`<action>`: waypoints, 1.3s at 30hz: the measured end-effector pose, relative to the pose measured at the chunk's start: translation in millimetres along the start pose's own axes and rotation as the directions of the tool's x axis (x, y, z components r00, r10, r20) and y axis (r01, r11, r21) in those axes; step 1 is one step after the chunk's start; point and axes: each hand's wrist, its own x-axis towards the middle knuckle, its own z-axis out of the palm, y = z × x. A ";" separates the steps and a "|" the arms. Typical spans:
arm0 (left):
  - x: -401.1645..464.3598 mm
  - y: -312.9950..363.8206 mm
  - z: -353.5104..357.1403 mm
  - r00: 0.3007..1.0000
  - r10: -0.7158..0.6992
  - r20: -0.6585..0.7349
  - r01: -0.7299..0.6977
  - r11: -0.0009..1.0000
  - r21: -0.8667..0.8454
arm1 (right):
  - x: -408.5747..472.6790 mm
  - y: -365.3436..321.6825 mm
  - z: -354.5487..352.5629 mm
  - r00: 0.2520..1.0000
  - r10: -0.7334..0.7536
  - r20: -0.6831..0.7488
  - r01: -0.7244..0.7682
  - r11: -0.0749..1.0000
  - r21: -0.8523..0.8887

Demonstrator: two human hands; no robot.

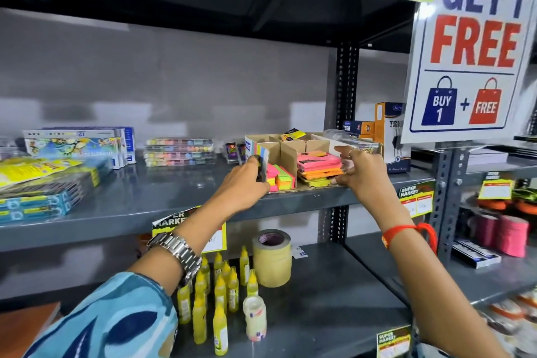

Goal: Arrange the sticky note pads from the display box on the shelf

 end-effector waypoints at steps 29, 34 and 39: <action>-0.4 -7.4 0.2 0.997 -0.031 0.070 0.042 0.987 -0.153 | -15.0 -13.2 5.6 0.991 0.020 0.131 -0.052 0.969 0.241; -4.8 -11.6 -17.2 0.998 -0.006 0.067 0.012 0.996 -0.086 | -16.7 -26.2 -1.4 0.999 -0.033 -0.028 0.036 0.992 0.122; -1.6 -29.7 -38.7 0.993 -0.020 -0.114 0.037 0.988 0.150 | -15.5 -52.2 -11.1 0.963 -0.141 -0.231 0.190 0.959 0.209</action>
